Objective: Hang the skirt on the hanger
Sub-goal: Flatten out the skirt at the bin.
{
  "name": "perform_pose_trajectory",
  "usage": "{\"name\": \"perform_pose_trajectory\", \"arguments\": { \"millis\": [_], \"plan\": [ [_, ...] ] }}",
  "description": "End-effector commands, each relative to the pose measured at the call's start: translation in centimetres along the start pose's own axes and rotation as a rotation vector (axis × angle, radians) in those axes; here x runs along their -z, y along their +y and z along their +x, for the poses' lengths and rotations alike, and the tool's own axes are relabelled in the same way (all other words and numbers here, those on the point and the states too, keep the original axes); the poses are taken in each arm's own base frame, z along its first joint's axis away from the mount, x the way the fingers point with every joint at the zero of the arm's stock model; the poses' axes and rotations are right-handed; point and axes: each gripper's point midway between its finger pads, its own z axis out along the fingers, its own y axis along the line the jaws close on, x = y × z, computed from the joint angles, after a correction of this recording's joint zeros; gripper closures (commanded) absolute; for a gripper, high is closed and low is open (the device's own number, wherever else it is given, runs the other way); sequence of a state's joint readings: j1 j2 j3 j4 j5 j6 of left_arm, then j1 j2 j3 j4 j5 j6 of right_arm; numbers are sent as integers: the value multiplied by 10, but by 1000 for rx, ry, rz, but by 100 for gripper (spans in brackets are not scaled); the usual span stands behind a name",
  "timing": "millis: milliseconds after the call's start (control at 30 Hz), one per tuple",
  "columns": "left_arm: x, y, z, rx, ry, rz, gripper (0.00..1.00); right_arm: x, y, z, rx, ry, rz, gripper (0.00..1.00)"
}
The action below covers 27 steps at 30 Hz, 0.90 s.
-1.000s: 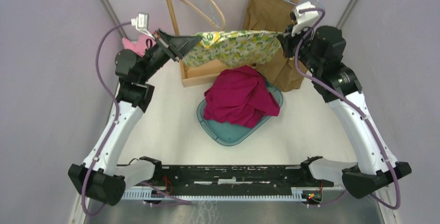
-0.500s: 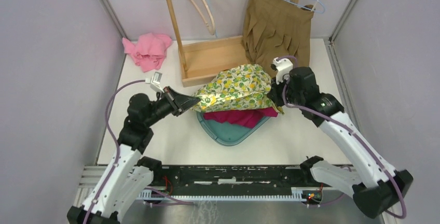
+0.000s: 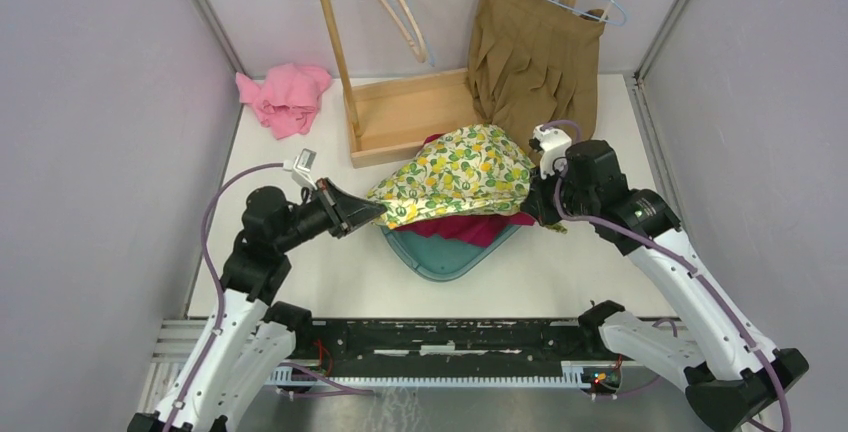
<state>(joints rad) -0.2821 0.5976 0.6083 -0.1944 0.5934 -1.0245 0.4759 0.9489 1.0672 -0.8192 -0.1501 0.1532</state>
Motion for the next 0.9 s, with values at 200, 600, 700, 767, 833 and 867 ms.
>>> {"name": "perform_pose_trajectory", "arguments": {
  "millis": [200, 600, 700, 767, 833, 867],
  "plan": [
    [11, 2, 8, 11, 9, -13, 96, 26, -18, 36, -53, 168, 121, 98],
    [22, 2, 23, 53, 45, -14, 95, 27, 0, 42, -88, 233, 34, 93],
    [25, -3, 25, 50, 56, -5, 94, 29, 5, 45, -96, 245, 9, 91],
    [27, -8, 26, 46, 65, 8, 93, 32, 8, 45, -96, 248, -6, 84],
    [28, -10, 29, 52, 82, 17, 87, 38, 12, 45, -95, 261, -29, 72],
    [28, -12, 31, 56, 94, 27, 84, 41, 14, 44, -95, 261, -38, 68]
  ]
}}
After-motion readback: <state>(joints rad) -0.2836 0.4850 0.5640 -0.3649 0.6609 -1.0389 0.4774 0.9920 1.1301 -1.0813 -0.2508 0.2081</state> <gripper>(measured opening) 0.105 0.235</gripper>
